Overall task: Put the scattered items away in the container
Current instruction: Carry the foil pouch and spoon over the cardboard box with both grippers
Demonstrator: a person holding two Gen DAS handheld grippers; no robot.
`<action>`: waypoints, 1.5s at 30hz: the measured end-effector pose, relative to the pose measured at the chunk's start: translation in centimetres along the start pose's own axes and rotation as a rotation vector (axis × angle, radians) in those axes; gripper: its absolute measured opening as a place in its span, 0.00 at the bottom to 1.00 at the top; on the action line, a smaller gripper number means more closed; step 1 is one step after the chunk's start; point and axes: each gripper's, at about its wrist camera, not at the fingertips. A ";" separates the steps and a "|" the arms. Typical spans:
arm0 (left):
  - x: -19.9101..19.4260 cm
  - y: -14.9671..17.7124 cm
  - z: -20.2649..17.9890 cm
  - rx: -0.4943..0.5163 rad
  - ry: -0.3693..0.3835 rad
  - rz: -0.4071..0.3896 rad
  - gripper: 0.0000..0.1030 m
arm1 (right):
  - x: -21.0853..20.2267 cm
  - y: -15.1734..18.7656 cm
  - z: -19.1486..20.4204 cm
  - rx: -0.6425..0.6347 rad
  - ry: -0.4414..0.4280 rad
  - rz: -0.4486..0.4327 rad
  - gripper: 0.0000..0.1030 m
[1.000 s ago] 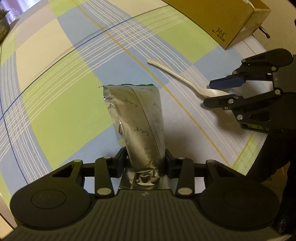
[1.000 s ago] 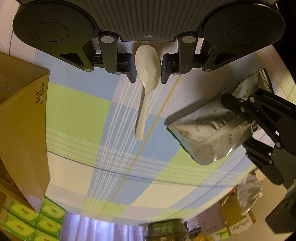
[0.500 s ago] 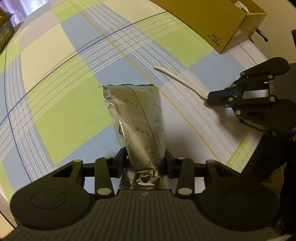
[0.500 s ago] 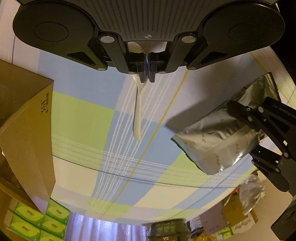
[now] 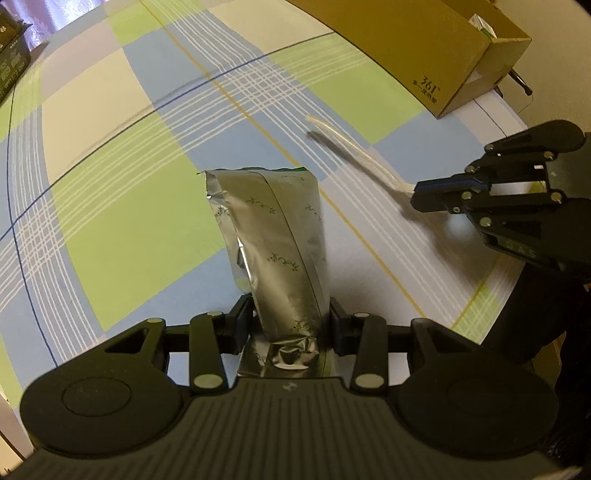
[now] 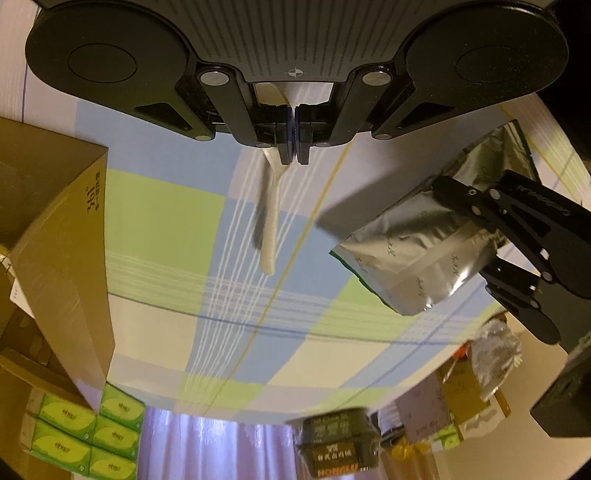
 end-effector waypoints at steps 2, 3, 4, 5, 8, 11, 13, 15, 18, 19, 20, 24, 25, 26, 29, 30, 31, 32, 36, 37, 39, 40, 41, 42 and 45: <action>-0.3 0.0 0.0 -0.002 -0.002 -0.005 0.35 | -0.5 0.0 0.0 0.009 -0.007 -0.015 0.03; -0.4 -0.1 0.0 -0.004 -0.002 -0.007 0.35 | -0.8 0.0 0.1 0.011 -0.010 -0.020 0.03; -0.5 -0.1 0.0 -0.004 -0.004 -0.007 0.35 | -0.9 0.0 0.1 0.012 -0.010 -0.025 0.03; -0.6 -0.2 -0.1 -0.002 -0.006 -0.008 0.35 | -1.1 0.0 0.1 0.013 -0.010 -0.028 0.03; -0.9 -0.4 -0.4 0.002 -0.012 -0.012 0.35 | -1.5 0.1 0.2 0.019 -0.012 -0.037 0.03; -1.3 -0.7 -0.8 0.010 -0.019 -0.016 0.35 | -2.0 0.0 0.3 0.026 -0.013 -0.046 0.03; -1.7 -1.0 -1.2 0.017 -0.029 -0.019 0.35 | -2.4 0.0 0.3 0.029 -0.012 -0.057 0.03; -2.2 -1.3 -1.6 0.027 -0.042 -0.024 0.35 | -2.9 -0.1 0.3 0.031 -0.008 -0.069 0.03; -3.0 -1.8 -2.1 0.038 -0.058 -0.035 0.35 | -3.6 -0.3 0.3 0.030 -0.002 -0.085 0.03; -3.2 -1.9 -2.3 0.041 -0.061 -0.039 0.35 | -3.9 -0.3 0.2 0.031 0.002 -0.089 0.03; -3.4 -2.1 -2.5 0.043 -0.064 -0.042 0.35 | -4.1 -0.4 0.1 0.033 0.005 -0.094 0.03; -4.2 -2.5 -3.4 0.056 -0.075 -0.051 0.35 | -5.1 -0.4 -0.4 0.042 0.013 -0.113 0.03; -4.3 -2.6 -3.6 0.060 -0.077 -0.052 0.35 | -5.3 -0.4 -0.5 0.044 0.015 -0.118 0.03; -4.5 -2.7 -3.8 0.064 -0.079 -0.052 0.35 | -5.5 -0.5 -0.6 0.047 0.016 -0.123 0.03; -5.0 -3.1 -4.5 0.072 -0.081 -0.056 0.35 | -6.3 -0.5 -0.8 0.054 0.017 -0.140 0.03; -5.2 -3.3 -4.7 0.073 -0.079 -0.058 0.35 | -6.6 -0.6 -0.8 0.056 0.018 -0.147 0.03; -5.4 -3.6 -4.9 0.076 -0.079 -0.061 0.35 | -6.9 -0.7 -0.8 0.059 0.019 -0.155 0.03; -5.6 -3.9 -5.2 0.080 -0.081 -0.065 0.35 | -7.3 -0.8 -0.9 0.060 0.021 -0.165 0.03; -7.2 -5.8 -6.3 0.098 -0.092 -0.090 0.35 | -9.2 -1.8 -1.7 0.063 0.040 -0.208 0.03; -7.6 -6.3 -6.5 0.102 -0.094 -0.097 0.35 | -9.7 -2.1 -2.0 0.063 0.047 -0.221 0.03; -8.4 -7.5 -7.1 0.108 -0.099 -0.112 0.35 | -10.9 -2.7 -2.8 0.064 0.062 -0.246 0.03; -8.8 -8.1 -7.4 0.112 -0.100 -0.120 0.35 | -11.4 -3.0 -3.2 0.067 0.068 -0.258 0.03; -9.2 -8.7 -7.7 0.116 -0.101 -0.126 0.35 | -11.9 -3.3 -3.6 0.070 0.075 -0.270 0.03; -9.6 -9.4 -8.0 0.121 -0.101 -0.134 0.35 | -12.4 -3.6 -4.0 0.073 0.084 -0.283 0.03; -10.5 -11.6 -9.5 0.135 -0.096 -0.156 0.35 | -14.1 -4.3 -5.7 0.089 0.112 -0.316 0.03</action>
Point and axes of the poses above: each gripper's, at about its wrist camera, not at the fingertips, and x roughly the way its jaws point, z to its left, y to its underside, and after that the axes turned 3 degrees about z, right-handed
